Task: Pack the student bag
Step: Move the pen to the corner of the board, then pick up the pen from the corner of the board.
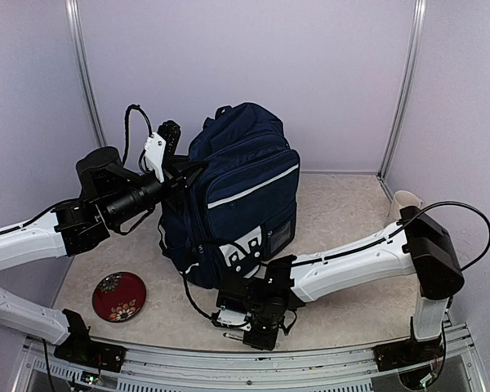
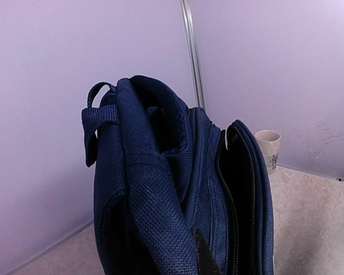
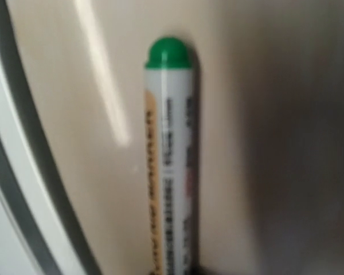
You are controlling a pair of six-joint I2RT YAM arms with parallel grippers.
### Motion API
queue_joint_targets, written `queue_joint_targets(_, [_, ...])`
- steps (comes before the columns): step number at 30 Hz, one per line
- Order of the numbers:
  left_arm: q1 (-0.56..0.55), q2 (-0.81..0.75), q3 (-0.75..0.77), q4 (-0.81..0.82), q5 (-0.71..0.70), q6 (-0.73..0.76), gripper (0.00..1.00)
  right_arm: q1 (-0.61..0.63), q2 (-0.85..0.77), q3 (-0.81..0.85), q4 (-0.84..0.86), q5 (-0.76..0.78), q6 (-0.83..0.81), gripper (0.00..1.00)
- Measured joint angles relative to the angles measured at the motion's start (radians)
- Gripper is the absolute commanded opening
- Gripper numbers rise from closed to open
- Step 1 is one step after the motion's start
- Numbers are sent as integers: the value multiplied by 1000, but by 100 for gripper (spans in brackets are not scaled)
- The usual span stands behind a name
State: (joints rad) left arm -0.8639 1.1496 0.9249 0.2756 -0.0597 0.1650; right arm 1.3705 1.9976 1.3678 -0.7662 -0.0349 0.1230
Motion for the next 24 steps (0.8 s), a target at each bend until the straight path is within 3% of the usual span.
queue_joint_targets(5, [0,0,0,0,3,0,0,-31,-32,-41,-92,-40,13,21])
queue_joint_targets(12, [1,-1,0,-1,3,0,1,-37,45,76,-208,-34,-16,24])
queue_joint_targets(21, [2,-6,0,-10,3,0,2,-44,133,216,-304,6,-58,2])
queue_joint_targets(24, [2,-6,0,-10,3,0,2,-44,134,219,-303,12,-69,0])
